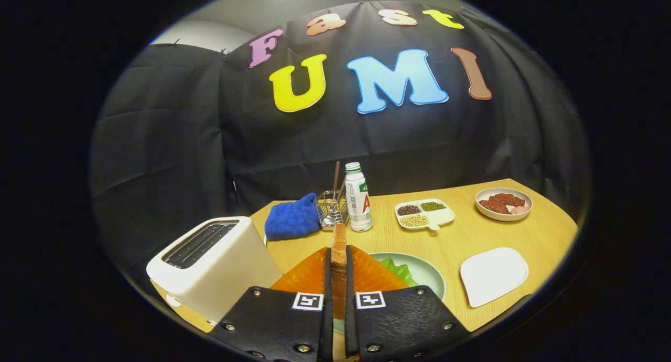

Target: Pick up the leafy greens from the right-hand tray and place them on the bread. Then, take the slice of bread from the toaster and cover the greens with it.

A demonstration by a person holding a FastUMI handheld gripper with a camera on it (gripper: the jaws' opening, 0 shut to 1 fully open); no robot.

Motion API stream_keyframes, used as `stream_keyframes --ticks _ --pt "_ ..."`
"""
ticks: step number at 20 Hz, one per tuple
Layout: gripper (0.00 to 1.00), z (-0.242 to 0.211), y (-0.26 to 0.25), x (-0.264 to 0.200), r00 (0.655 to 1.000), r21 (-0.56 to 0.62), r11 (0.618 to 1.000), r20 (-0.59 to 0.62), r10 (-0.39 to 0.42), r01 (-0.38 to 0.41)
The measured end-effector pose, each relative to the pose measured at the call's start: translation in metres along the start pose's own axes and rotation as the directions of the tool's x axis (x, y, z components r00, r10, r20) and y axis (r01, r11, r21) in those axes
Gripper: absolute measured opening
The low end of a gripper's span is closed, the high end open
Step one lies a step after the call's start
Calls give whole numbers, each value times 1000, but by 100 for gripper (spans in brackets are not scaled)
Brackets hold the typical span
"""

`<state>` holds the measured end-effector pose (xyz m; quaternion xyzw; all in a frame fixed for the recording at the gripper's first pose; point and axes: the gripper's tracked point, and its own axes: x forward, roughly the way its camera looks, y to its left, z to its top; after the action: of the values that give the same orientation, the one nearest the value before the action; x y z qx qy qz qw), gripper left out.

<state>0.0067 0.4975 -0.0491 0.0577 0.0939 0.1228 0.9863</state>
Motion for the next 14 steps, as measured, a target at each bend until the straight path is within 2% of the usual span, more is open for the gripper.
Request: stream_keyframes --ticks 6,10,11,14 --pt "9 -14 -21 7 999 -18 999 -17 -35 34" --pt "15 -15 -31 3 999 19 999 -21 -31 31" --pt "19 -14 -37 2 999 22 999 -16 -39 39" --pt "20 -12 -51 -1 998 17 998 -7 -66 66"
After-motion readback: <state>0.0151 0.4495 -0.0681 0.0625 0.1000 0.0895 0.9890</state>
